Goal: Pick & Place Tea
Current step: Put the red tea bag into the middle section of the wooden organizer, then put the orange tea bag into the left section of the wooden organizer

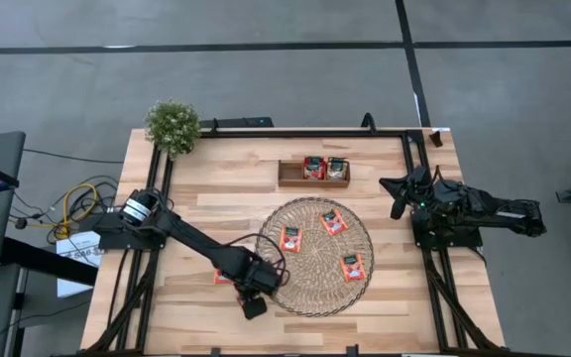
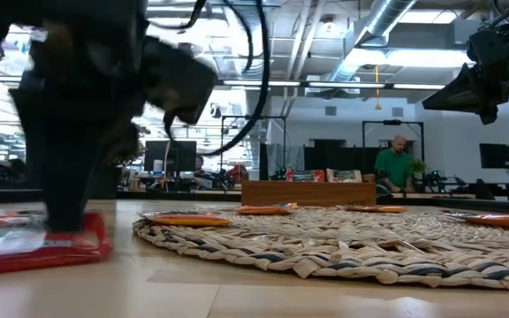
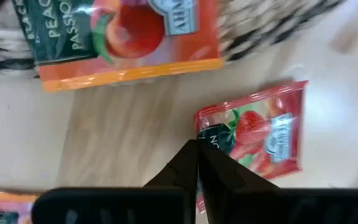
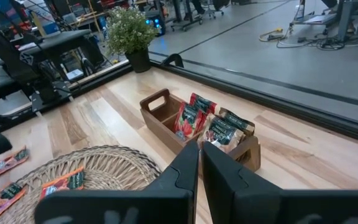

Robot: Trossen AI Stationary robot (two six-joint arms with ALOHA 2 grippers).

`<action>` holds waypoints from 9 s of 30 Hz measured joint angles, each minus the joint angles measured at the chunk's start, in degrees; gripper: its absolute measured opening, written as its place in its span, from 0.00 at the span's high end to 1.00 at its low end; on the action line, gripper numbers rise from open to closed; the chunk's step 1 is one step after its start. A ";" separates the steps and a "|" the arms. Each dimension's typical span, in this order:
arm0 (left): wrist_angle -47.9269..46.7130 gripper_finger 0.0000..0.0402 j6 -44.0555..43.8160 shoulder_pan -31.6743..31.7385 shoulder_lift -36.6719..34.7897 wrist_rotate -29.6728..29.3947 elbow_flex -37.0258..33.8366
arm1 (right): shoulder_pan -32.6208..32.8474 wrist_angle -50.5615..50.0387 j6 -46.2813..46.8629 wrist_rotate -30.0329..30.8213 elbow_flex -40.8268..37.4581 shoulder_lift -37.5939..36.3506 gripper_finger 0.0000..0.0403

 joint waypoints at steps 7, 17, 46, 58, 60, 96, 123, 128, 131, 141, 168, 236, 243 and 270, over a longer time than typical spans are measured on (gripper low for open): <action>-11.04 1.00 2.31 0.13 -0.07 -2.42 7.99 | 0.00 0.00 0.00 0.00 0.00 0.00 0.97; -35.04 1.00 5.48 0.37 -0.28 -10.08 25.87 | 0.02 0.02 0.04 -1.46 0.00 0.02 0.97; -26.92 1.00 38.28 23.38 -0.42 -20.71 42.27 | 0.00 30.67 -6.08 -17.80 0.07 13.67 0.84; -21.52 1.00 48.43 28.51 -0.42 -19.12 42.25 | -0.07 44.51 -9.67 -18.58 7.45 40.79 0.60; -20.95 1.00 49.34 28.79 -0.42 -19.15 42.25 | -0.67 44.46 -10.87 -19.87 10.23 44.98 0.57; -19.32 1.00 54.27 29.48 -0.42 -20.21 42.25 | -13.88 30.80 -18.90 -49.55 35.10 74.07 0.55; -16.01 1.00 56.63 29.84 -0.42 -19.78 42.23 | -16.81 30.81 -18.64 -49.40 35.10 74.02 1.00; -14.78 1.00 56.85 29.83 -0.37 -22.98 42.18 | -16.83 30.53 -17.53 -47.12 35.10 73.98 1.00; -14.75 1.00 58.14 29.81 -0.35 -24.21 42.18 | -16.83 30.53 -17.49 -45.48 35.10 73.98 1.00; -15.57 1.00 60.13 29.77 -0.35 -33.96 42.18 | -17.04 30.49 -16.03 -39.22 34.97 74.01 1.00; 14.37 1.00 38.11 38.09 -21.57 -19.36 1.21 | -23.23 59.53 -5.10 -26.80 15.46 75.85 1.00; 34.96 1.00 22.10 38.01 -54.51 -18.92 -34.75 | -24.00 73.68 -7.41 -22.27 15.45 92.32 0.66; 34.32 1.00 22.45 38.01 -54.51 -15.28 -34.73 | -23.96 71.20 -8.74 -22.36 15.50 80.34 0.69; 35.19 1.00 11.91 26.11 -50.20 -12.41 -34.69 | -23.85 34.22 1.41 -43.03 -1.21 14.74 0.95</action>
